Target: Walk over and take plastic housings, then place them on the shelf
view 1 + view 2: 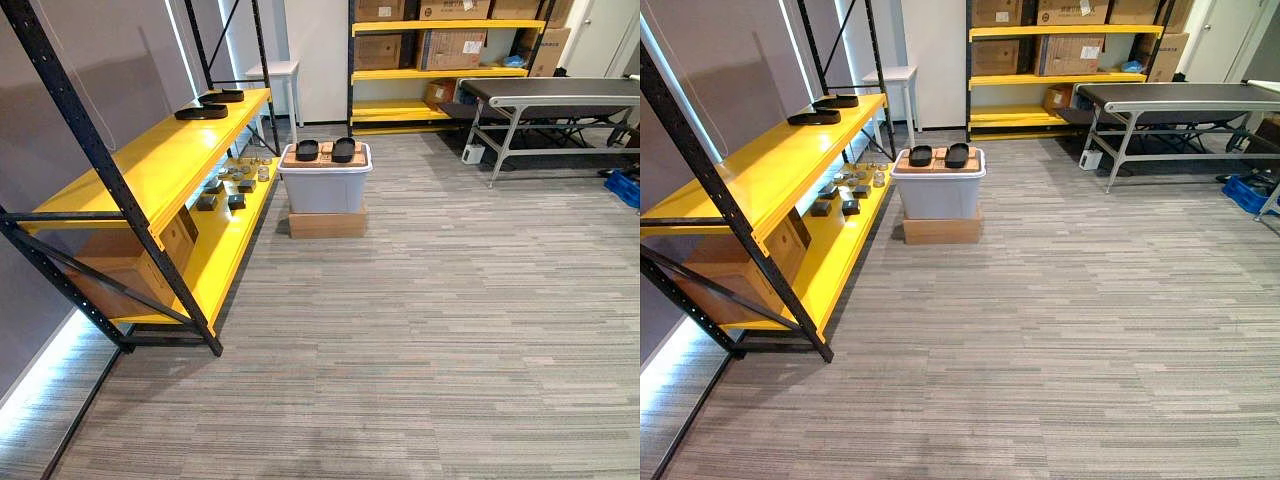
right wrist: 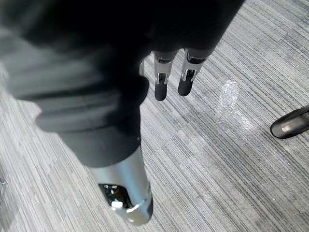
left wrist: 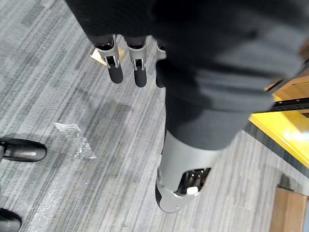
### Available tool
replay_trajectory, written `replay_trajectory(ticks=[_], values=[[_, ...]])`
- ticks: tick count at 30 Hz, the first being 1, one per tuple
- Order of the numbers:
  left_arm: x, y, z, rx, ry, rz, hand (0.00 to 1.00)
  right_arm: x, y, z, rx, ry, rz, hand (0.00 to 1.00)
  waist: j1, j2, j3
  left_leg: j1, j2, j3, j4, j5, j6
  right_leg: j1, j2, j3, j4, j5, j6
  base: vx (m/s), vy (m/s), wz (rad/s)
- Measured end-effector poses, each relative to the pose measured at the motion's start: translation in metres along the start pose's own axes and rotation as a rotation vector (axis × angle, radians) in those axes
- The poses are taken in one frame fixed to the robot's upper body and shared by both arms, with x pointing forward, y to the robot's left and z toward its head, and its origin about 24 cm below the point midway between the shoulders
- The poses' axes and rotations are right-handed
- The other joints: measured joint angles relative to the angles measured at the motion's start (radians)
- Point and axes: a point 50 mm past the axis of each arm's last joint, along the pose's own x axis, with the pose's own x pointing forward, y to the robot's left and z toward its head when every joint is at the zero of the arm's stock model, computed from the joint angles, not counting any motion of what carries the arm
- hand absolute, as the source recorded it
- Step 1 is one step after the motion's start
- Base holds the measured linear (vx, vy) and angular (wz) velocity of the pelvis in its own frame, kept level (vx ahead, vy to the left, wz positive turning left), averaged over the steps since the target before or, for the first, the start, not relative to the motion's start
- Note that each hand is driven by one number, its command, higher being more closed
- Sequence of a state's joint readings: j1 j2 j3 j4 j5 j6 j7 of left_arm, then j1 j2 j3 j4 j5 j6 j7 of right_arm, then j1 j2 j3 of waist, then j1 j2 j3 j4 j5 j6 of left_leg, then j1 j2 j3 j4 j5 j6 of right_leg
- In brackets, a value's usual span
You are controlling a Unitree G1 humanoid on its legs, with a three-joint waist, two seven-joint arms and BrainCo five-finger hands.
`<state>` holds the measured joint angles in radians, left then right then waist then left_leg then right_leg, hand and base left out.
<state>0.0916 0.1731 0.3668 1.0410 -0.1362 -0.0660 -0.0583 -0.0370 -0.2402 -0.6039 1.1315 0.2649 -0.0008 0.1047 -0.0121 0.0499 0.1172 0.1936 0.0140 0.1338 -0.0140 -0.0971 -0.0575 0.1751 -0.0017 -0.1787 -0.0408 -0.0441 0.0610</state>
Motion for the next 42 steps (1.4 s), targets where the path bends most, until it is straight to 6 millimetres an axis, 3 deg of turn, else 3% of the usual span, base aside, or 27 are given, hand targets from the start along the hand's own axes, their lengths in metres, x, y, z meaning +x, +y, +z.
replay_trajectory(ticks=[8, 11, 13, 14, 16, 18, 22, 23, 25, 26, 27, 28, 29, 30, 31, 32, 34, 35, 36, 38, 39, 40, 41, 42], values=[[-0.001, 0.001, -0.001, 0.004, 0.004, 0.0, 0.0, 0.001, 0.007, 0.002, -0.036, -0.002, 0.024, 0.0, 0.003, -0.008, 0.009, -0.039, -0.001, 0.006, 0.006, -0.005, 0.009, -0.043, 0.0, 0.004, 0.007, 0.002, -0.013, -0.04, -0.018, -0.02], [0.0, -0.005, 0.0, 0.027, -0.001, -0.025, 0.0, 0.003, 0.011, 0.008, -0.052, -0.016, 0.038, 0.0, 0.005, -0.003, 0.015, -0.092, -0.003, 0.007, 0.079, -0.048, 0.058, -0.082, -0.009, 0.006, 0.045, -0.018, -0.019, -0.03, 0.019, -0.03], [0.002, -0.017, 0.012, 0.072, -0.04, -0.076, 0.0, 0.003, 0.012, 0.011, -0.055, -0.026, 0.04, 0.0, -0.004, -0.008, 0.052, -0.115, -0.017, -0.007, 0.162, -0.113, 0.083, -0.165, -0.056, -0.015, 0.285, -0.143, 0.054, -0.02, 0.101, 0.18], [0.002, -0.019, 0.014, 0.085, -0.05, -0.085, 0.0, 0.002, 0.011, 0.009, -0.057, -0.022, 0.039, 0.0, -0.001, -0.006, 0.055, -0.119, -0.021, -0.014, 0.176, -0.129, 0.092, -0.207, -0.074, -0.031, 0.387, -0.162, 0.062, -0.02, 0.12, 0.29], [0.004, -0.017, 0.022, 0.136, -0.067, -0.095, 0.0, 0.0, 0.013, -0.004, -0.086, 0.011, 0.053, 0.0, -0.018, -0.008, 0.076, -0.094, -0.033, -0.057, 0.19, -0.155, 0.11, -0.406, -0.167, -0.083, 0.84, -0.164, 0.021, 0.04, 0.137, 0.45], [0.004, -0.012, 0.027, 0.151, -0.076, -0.083, 0.0, -0.002, 0.013, -0.014, -0.089, 0.037, 0.056, 0.0, -0.031, -0.005, 0.097, -0.032, -0.027, -0.086, 0.16, -0.165, 0.118, -0.458, -0.176, -0.087, 0.898, -0.176, 0.035, 0.26, 0.076, 0.46], [0.009, -0.016, 0.054, 0.161, -0.144, -0.09, 0.0, -0.003, 0.02, -0.022, -0.083, 0.055, 0.075, 0.0, -0.038, 0.0, 0.111, 0.046, 0.021, -0.119, 0.109, -0.195, 0.102, -0.539, -0.14, -0.173, 0.658, -0.166, 0.017, 0.39, -0.053, 0.32], [0.011, -0.022, 0.064, 0.161, -0.17, -0.1, 0.0, -0.002, 0.022, -0.022, -0.081, 0.055, 0.085, 0.0, -0.055, 0.01, 0.115, 0.072, 0.06, -0.134, 0.077, -0.201, 0.089, -0.576, -0.1, -0.185, 0.564, -0.143, -0.011, 0.52, -0.172, 0.5], [0.012, -0.024, 0.07, 0.179, -0.187, -0.106, 0.0, -0.005, 0.016, -0.029, -0.08, 0.072, 0.072, 0.0, -0.07, -0.012, 0.105, 0.104, 0.075, -0.138, 0.091, -0.216, 0.056, -0.598, -0.051, -0.155, 0.412, -0.05, -0.068, 0.69, -0.251, 0.45], [0.012, -0.03, 0.063, 0.18, -0.162, -0.119, 0.0, -0.005, 0.009, -0.028, -0.066, 0.068, 0.049, 0.0, -0.077, -0.003, 0.106, 0.116, 0.103, -0.138, 0.189, -0.241, 0.011, -0.578, -0.028, -0.145, 0.461, 0.034, -0.161, 0.75, -0.273, 0.12], [0.012, -0.03, 0.062, 0.181, -0.159, -0.121, 0.0, -0.005, 0.011, -0.027, -0.054, 0.063, 0.052, 0.0, -0.076, -0.001, 0.106, 0.093, 0.11, -0.133, 0.261, -0.221, -0.022, -0.565, -0.02, -0.142, 0.472, 0.004, -0.175, 0.92, -0.329, -0.06], [0.012, -0.029, 0.058, 0.165, -0.148, -0.116, 0.0, -0.005, 0.012, -0.027, -0.047, 0.059, 0.056, 0.0, -0.074, -0.004, 0.106, 0.026, 0.116, -0.134, 0.46, -0.142, -0.074, -0.517, -0.002, -0.131, 0.461, -0.04, -0.178, 0.61, -0.198, -0.23], [0.012, -0.027, 0.056, 0.15, -0.142, -0.109, 0.0, -0.005, 0.012, -0.027, -0.047, 0.059, 0.056, 0.0, -0.072, -0.002, 0.109, -0.015, 0.119, -0.136, 0.577, -0.075, -0.089, -0.474, 0.009, -0.124, 0.438, -0.056, -0.176, 0.76, -0.23, -0.27], [0.011, -0.023, 0.051, 0.119, -0.132, -0.093, 0.0, -0.005, 0.012, -0.027, -0.048, 0.062, 0.054, 0.0, -0.067, 0.003, 0.116, -0.098, 0.143, -0.136, 0.817, -0.005, -0.137, -0.371, 0.038, -0.107, 0.373, -0.069, -0.184, 0.75, -0.205, -0.25], [0.01, -0.018, 0.046, 0.099, -0.122, -0.074, 0.0, -0.005, 0.013, -0.028, -0.047, 0.064, 0.056, 0.0, -0.058, -0.001, 0.122, -0.18, 0.173, -0.1, 1.018, -0.011, -0.136, -0.254, 0.06, -0.094, 0.293, -0.071, -0.185, 0.73, -0.199, -0.23], [0.009, -0.016, 0.044, 0.084, -0.118, -0.068, 0.0, -0.005, 0.013, -0.028, -0.047, 0.061, 0.057, 0.0, -0.051, -0.007, 0.126, -0.22, 0.188, -0.067, 1.091, -0.016, -0.126, -0.196, 0.068, -0.077, 0.251, -0.072, -0.185, 0.68, -0.179, -0.38], [0.005, -0.012, 0.027, 0.056, -0.087, -0.056, 0.0, -0.002, 0.018, -0.016, -0.054, 0.031, 0.065, 0.0, 0.006, -0.024, 0.132, -0.398, 0.204, 0.046, 1.163, -0.071, -0.038, -0.038, 0.068, 0.001, 0.116, -0.072, -0.185, 0.61, -0.113, -0.7], [0.003, -0.011, 0.021, 0.049, -0.073, -0.051, 0.0, 0.0, 0.022, -0.011, -0.057, 0.022, 0.074, 0.0, 0.019, -0.024, 0.133, -0.447, 0.193, 0.051, 1.121, -0.086, -0.031, -0.018, 0.063, 0.023, 0.096, -0.075, -0.18, 0.58, -0.014, -1.04], [0.001, -0.008, 0.011, 0.023, -0.053, -0.039, 0.0, 0.003, 0.033, 0.0, -0.052, -0.007, 0.099, 0.0, 0.043, -0.026, 0.141, -0.519, 0.161, 0.046, 0.976, -0.114, -0.035, 0.017, 0.045, 0.068, 0.067, -0.081, -0.169, 0.7, 0.092, -1.15], [-0.005, -0.006, -0.008, 0.01, -0.001, -0.032, 0.0, 0.006, 0.048, 0.014, -0.069, -0.042, 0.131, 0.0, 0.069, -0.041, 0.152, -0.576, 0.102, 0.011, 0.64, -0.101, -0.027, 0.085, -0.002, 0.113, 0.025, -0.108, -0.133, 0.64, 0.139, -1.01], [-0.008, -0.009, -0.02, 0.008, 0.026, -0.041, 0.0, 0.006, 0.046, 0.019, -0.091, -0.059, 0.127, 0.0, 0.084, -0.025, 0.14, -0.592, 0.096, -0.027, 0.383, -0.066, -0.024, 0.126, -0.013, 0.131, -0.008, -0.128, -0.111, 0.63, 0.233, -0.72], [-0.009, -0.011, -0.023, 0.02, 0.037, -0.049, 0.0, 0.006, 0.045, 0.019, -0.122, -0.061, 0.122, 0.0, 0.104, -0.024, 0.13, -0.627, 0.102, -0.024, 0.385, 0.027, -0.048, 0.152, -0.032, 0.146, -0.016, -0.175, -0.088, 0.65, 0.253, -0.55], [-0.009, -0.012, -0.024, 0.021, 0.04, -0.049, 0.0, 0.006, 0.043, 0.016, -0.146, -0.05, 0.121, 0.0, 0.104, -0.025, 0.124, -0.635, 0.078, -0.032, 0.421, 0.049, -0.021, 0.164, -0.043, 0.146, -0.01, -0.184, -0.079, 0.82, 0.327, -0.16], [-0.008, -0.016, -0.021, 0.02, 0.029, -0.06, 0.0, 0.005, 0.044, 0.012, -0.174, -0.038, 0.127, 0.0, 0.096, -0.03, 0.121, -0.634, 0.043, -0.067, 0.445, 0.068, 0.045, 0.16, -0.067, 0.132, 0.063, -0.19, -0.067, 0.61, 0.224, 0.16]])
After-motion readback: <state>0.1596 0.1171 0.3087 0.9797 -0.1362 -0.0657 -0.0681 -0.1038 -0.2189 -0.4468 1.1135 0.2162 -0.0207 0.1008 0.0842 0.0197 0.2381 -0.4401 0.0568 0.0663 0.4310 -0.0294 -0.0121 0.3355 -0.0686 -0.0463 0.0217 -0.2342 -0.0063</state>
